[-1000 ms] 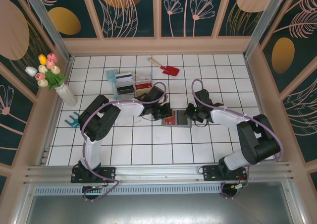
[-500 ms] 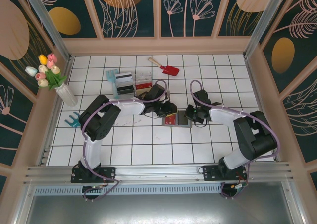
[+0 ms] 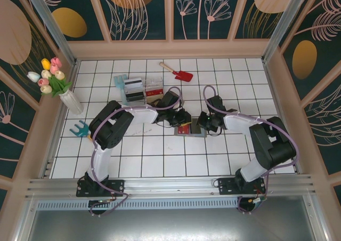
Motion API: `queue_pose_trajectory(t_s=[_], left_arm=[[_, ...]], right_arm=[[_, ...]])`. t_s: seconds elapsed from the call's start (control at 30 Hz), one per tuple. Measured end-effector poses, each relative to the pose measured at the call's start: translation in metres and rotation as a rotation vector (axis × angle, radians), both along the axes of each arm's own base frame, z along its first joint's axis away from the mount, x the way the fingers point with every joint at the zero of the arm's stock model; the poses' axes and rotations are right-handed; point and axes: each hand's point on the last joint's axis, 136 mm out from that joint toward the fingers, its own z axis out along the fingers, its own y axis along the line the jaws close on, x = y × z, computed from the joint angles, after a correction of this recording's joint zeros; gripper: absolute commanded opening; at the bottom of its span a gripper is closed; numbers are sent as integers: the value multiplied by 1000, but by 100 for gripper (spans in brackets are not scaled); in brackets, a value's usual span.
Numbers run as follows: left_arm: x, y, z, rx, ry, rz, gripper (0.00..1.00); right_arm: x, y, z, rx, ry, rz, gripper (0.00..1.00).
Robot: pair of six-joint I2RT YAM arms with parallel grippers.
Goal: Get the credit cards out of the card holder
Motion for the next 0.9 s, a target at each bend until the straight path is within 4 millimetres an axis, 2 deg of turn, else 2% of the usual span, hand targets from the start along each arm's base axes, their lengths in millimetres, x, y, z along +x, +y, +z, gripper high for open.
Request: queue_pose_trajectory(t_s=[0.13, 0.33, 0.57, 0.9], left_arm=[[0, 0, -1, 1, 9, 7, 13], [1, 1, -2, 5, 14, 20, 0], [3, 4, -4, 17, -2, 17, 0], [-1, 18, 2, 32, -23, 24, 0]], right_arm=[[0, 0, 0, 1, 0, 0, 14], [0, 0, 0, 0, 0, 0, 13], [1, -1, 0, -1, -1, -3, 14], [1, -2, 1, 1, -3, -7, 15]])
